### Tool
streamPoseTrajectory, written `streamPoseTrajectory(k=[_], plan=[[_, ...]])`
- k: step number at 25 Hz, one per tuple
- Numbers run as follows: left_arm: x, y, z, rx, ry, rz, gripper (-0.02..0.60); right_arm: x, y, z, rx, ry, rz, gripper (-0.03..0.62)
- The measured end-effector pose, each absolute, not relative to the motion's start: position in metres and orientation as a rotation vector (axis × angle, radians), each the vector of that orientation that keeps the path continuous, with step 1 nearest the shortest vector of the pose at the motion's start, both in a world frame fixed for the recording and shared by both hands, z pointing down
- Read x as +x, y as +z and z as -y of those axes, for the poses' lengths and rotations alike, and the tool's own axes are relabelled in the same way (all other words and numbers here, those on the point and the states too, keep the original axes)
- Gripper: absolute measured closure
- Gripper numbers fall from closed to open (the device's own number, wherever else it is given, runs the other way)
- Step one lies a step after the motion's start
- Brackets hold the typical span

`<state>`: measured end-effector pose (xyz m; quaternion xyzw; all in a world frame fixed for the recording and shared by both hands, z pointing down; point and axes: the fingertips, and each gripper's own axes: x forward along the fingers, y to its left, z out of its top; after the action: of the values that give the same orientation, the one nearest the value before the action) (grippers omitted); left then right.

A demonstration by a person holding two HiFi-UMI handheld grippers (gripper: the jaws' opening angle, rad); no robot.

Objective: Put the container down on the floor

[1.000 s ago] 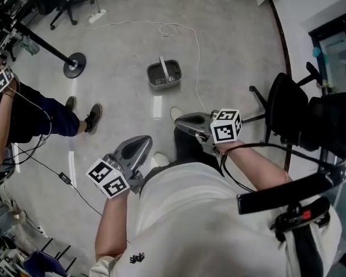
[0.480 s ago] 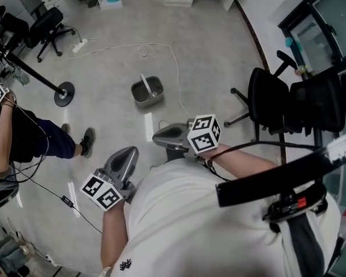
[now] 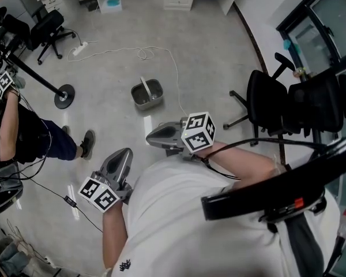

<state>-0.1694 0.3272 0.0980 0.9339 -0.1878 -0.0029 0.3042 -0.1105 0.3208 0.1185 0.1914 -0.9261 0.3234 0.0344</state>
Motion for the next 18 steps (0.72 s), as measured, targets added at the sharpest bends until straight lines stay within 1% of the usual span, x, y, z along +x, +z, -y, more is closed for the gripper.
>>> streamPoseTrajectory(k=[18], plan=[[-0.159,0.109,-0.322,2.443,-0.003,0.496,0.571,-0.111,0.125,-0.316,0.531,0.983,2.844,0.577]])
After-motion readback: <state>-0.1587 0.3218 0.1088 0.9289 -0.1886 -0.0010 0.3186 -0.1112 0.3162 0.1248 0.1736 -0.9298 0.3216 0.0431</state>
